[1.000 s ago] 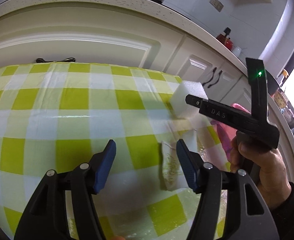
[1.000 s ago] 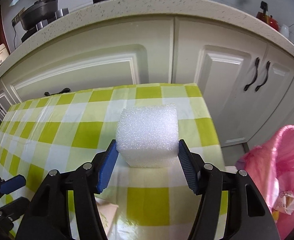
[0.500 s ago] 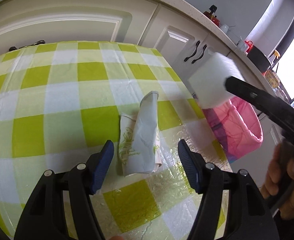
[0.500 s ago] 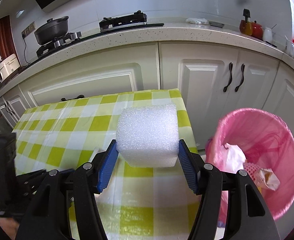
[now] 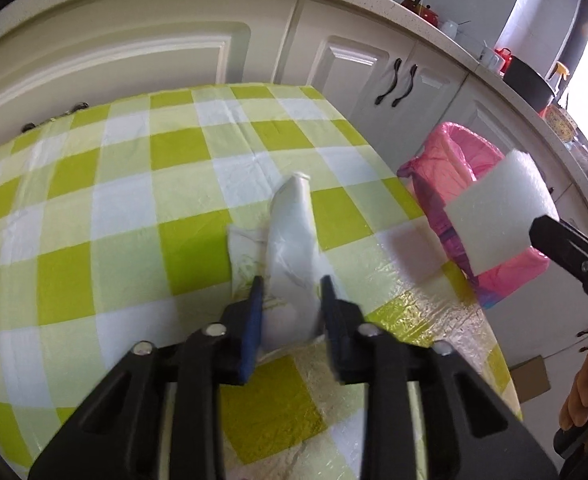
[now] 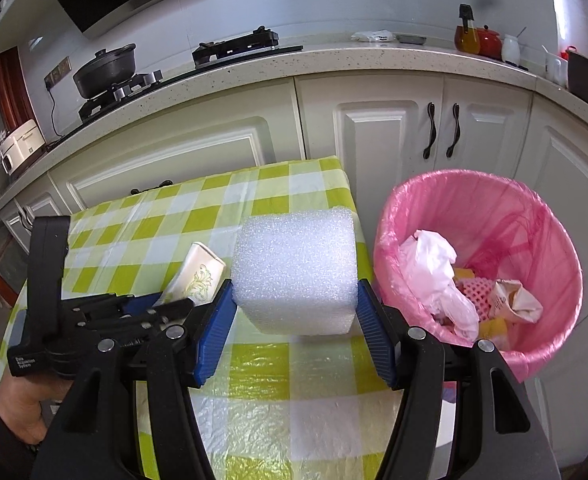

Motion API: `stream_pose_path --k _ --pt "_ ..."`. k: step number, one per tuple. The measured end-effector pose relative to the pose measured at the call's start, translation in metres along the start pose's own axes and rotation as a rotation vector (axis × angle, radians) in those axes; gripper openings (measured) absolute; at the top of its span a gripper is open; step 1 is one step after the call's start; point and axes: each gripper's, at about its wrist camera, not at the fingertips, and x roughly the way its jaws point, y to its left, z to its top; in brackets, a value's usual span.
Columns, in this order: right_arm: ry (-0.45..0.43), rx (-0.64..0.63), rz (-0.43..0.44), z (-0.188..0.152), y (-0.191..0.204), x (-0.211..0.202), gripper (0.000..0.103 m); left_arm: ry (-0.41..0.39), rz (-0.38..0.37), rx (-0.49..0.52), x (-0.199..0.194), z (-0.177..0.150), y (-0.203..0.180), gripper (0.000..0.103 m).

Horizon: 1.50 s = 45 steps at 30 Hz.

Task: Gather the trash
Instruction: 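Carry the foam cube and packet over the pink bin and open both tools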

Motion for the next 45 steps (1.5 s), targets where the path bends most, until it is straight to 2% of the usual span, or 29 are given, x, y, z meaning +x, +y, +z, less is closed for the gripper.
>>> stream_pose_path --k 10,18,26,32,40,45 --pt "-0.036 0.018 -0.003 -0.003 -0.012 -0.026 0.058 -0.077 0.026 0.044 -0.042 0.007 -0.023 0.026" --pt "-0.086 0.037 -0.03 0.004 -0.03 -0.058 0.058 -0.161 -0.004 0.08 -0.079 0.03 -0.057 0.026" --pt "-0.134 0.069 -0.101 0.018 -0.076 -0.087 0.058 -0.213 -0.073 0.141 -0.094 0.058 -0.108 0.026" --pt "-0.151 0.125 -0.153 0.033 -0.122 -0.093 0.058 -0.235 -0.123 0.193 -0.086 0.078 -0.153 0.026" --pt "-0.149 0.172 -0.176 0.05 -0.166 -0.081 0.058 -0.2 -0.194 0.243 -0.051 0.103 -0.2 0.027" --pt "-0.131 0.185 -0.181 0.059 -0.184 -0.066 0.058 -0.181 -0.206 0.274 -0.029 0.115 -0.22 0.027"
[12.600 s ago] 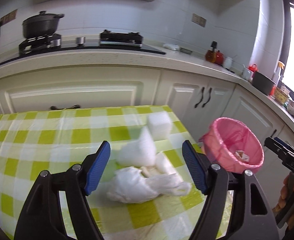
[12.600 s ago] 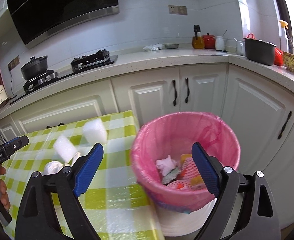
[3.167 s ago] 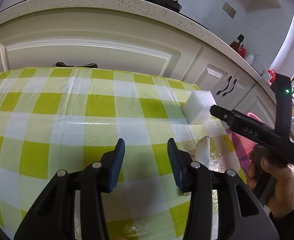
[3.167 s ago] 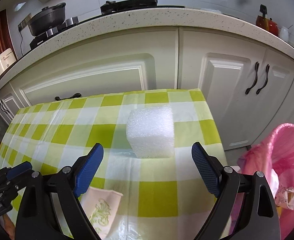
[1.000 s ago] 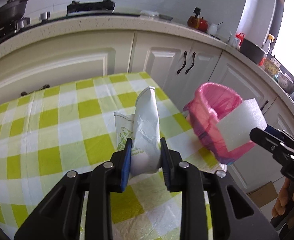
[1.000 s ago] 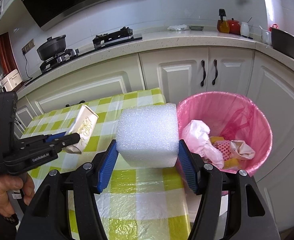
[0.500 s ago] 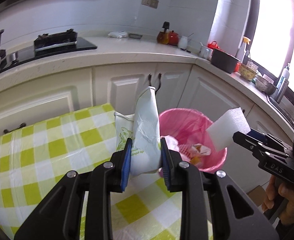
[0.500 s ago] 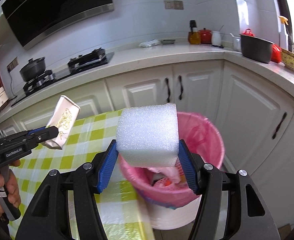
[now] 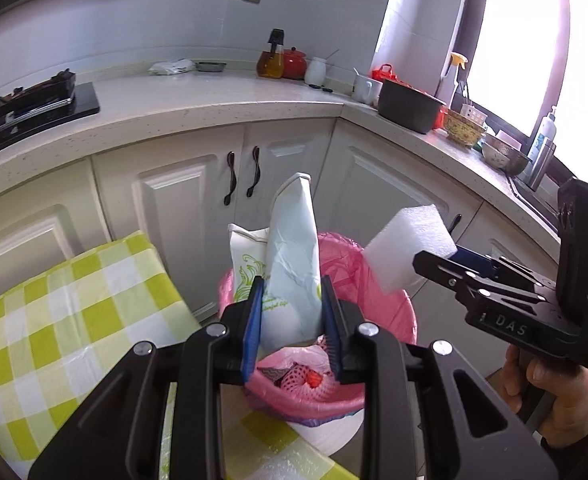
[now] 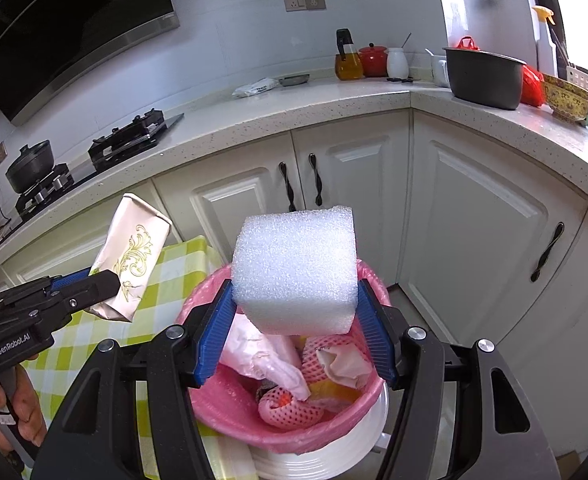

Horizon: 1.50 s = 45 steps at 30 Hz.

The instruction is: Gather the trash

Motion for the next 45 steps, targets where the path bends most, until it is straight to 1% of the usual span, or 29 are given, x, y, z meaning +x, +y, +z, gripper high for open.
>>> stream_pose_path --k 5,7,9,14,16,17,18,19,23,27,28,29,33,35,37,40,45 --pt "0.031 -0.015 0.015 0.011 -0.006 0.025 0.06 0.02 -0.007 -0.001 0.023 0.007 -0.002 0.027" --pt "0.036 -0.021 -0.001 0.013 -0.007 0.033 0.063 0.027 -0.006 0.001 0.029 0.008 -0.003 0.027" --pt "0.043 -0.023 -0.006 0.014 -0.01 0.039 0.068 0.032 -0.008 0.004 0.034 0.01 -0.003 0.027" --pt "0.023 0.009 -0.05 0.014 -0.026 0.036 0.069 0.051 -0.012 0.011 0.05 0.013 -0.005 0.027" --pt "0.018 0.027 -0.056 0.011 -0.033 0.032 0.072 0.061 -0.019 0.017 0.058 0.014 -0.008 0.027" --pt "0.013 0.036 -0.066 0.01 -0.037 0.029 0.073 0.066 -0.023 0.022 0.062 0.015 -0.01 0.034" --pt "0.007 0.043 -0.073 0.007 -0.041 0.025 0.073 0.071 -0.018 0.025 0.065 0.015 -0.012 0.045" --pt "0.003 0.046 -0.076 0.006 -0.043 0.023 0.073 0.069 -0.014 0.024 0.066 0.015 -0.013 0.062" --pt "-0.016 0.041 -0.098 -0.006 -0.047 0.008 0.076 0.063 -0.012 0.011 0.065 0.013 -0.012 0.061" --pt "-0.042 0.023 -0.117 -0.019 -0.042 -0.007 0.078 0.051 0.0 0.002 0.052 0.004 -0.008 0.061" --pt "-0.048 0.02 -0.12 -0.022 -0.04 -0.01 0.079 0.047 0.004 0.002 0.047 0.002 -0.007 0.064" --pt "-0.057 0.016 -0.121 -0.026 -0.038 -0.014 0.082 0.04 0.012 -0.002 0.04 -0.003 -0.005 0.07" --pt "-0.084 0.015 -0.111 -0.04 -0.027 -0.031 0.082 0.017 0.018 -0.013 0.013 -0.015 0.001 0.079" --pt "-0.098 0.012 -0.112 -0.046 -0.021 -0.041 0.084 0.001 0.029 -0.014 -0.003 -0.023 0.005 0.089" --pt "-0.106 0.012 -0.111 -0.052 -0.016 -0.049 0.085 -0.002 0.023 -0.011 -0.018 -0.031 0.009 0.091" --pt "-0.112 0.014 -0.096 -0.062 -0.009 -0.059 0.085 -0.004 0.029 -0.008 -0.036 -0.044 0.013 0.098" --pt "-0.092 0.02 -0.079 -0.081 0.006 -0.07 0.085 0.006 0.036 -0.005 -0.057 -0.069 0.016 0.098"
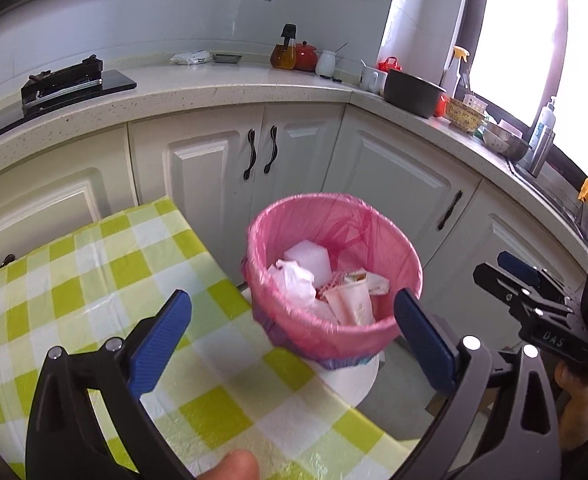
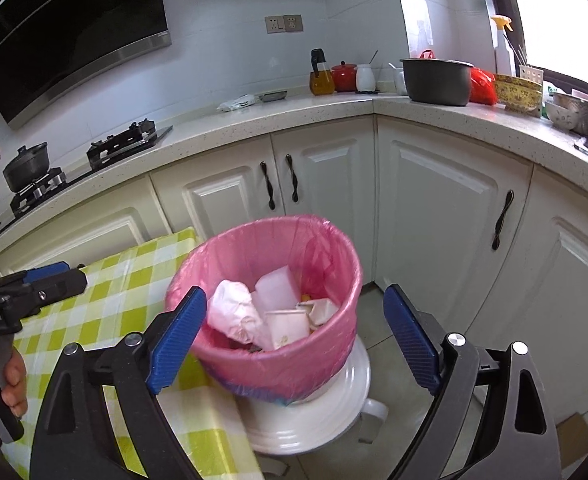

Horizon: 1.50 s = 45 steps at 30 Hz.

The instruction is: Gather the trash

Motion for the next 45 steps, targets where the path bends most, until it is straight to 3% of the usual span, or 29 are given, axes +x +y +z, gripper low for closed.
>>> stream_pose_path --k 13,45 --pt "0.012 -0.067 0.05 -0.028 0.025 -0.021 0.085 -0.026 0.018 0.052 -0.025 -0.033 -0.005 0.098" --pt "0.017 -0.055 0.064 -0.023 0.027 -0.016 0.085 -0.031 0.028 0.066 -0.019 -0.031 -0.006 0.098"
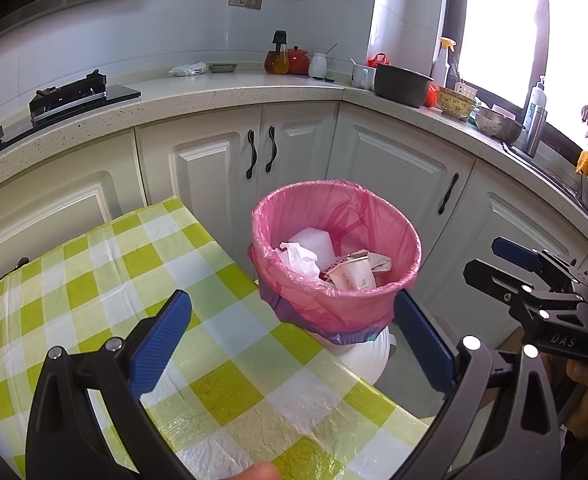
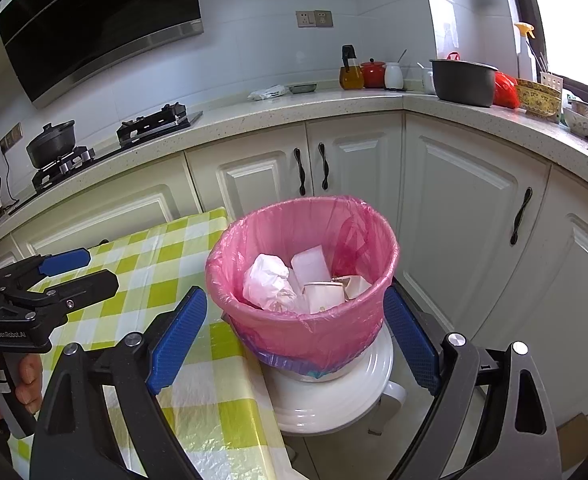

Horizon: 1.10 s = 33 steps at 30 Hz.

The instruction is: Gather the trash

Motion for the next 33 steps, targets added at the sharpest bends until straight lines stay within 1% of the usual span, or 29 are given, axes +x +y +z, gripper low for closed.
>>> stream_pose_path --k 33 --pt "-0.006 -0.001 0.0 0.0017 0.0 -0.0022 0.085 -0.001 -0.002 0.001 0.0004 0.0008 -0.0013 0.098"
